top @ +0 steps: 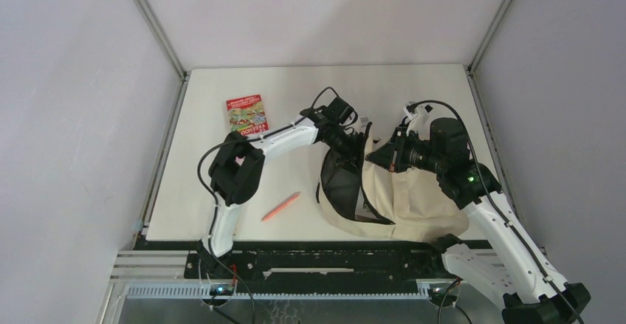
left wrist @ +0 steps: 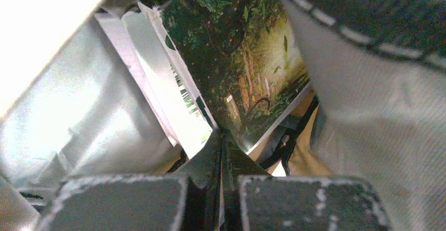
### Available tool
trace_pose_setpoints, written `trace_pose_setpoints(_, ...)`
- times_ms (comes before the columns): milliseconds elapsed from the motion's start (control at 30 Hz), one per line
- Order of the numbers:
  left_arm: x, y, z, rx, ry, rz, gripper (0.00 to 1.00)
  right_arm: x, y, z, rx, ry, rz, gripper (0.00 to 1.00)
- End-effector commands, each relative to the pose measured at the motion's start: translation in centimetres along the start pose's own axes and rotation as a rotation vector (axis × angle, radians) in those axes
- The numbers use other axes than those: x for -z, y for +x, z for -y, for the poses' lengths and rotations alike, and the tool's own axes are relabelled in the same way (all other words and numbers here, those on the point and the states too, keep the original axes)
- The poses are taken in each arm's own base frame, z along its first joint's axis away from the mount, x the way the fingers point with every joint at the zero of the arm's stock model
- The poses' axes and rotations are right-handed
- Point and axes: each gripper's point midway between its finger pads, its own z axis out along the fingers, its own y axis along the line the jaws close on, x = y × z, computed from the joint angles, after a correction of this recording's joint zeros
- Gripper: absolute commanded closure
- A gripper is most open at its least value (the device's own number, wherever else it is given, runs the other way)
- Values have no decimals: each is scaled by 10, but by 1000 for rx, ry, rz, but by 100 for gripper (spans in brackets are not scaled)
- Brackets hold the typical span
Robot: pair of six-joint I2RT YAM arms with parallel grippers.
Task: Pack the student bag
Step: Place the book in the student bag.
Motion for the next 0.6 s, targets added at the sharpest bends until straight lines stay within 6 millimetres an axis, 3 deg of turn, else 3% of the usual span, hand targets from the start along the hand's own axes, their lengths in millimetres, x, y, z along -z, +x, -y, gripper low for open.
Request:
trace_pose_setpoints(0, 1, -12, 32, -67, 70, 26, 99, 3, -16, -19, 51, -69, 61, 100)
trace_pose_setpoints(133, 10, -17, 41, -105, 73, 68, 93, 4, -15, -19, 49, -64, 62, 100)
trace_pose_setpoints(267, 16, -16, 39, -126, 47, 83, 68, 4, -16, -18, 52, -59, 66, 100)
trace_pose_setpoints(367, 24, -11, 38, -141, 20, 86, 56, 5, -15, -18, 53, -54, 66, 100)
trace_pose_setpoints(567, 51, 4, 33, -195, -61, 112, 50, 4, -16, -17, 54, -52, 66, 100)
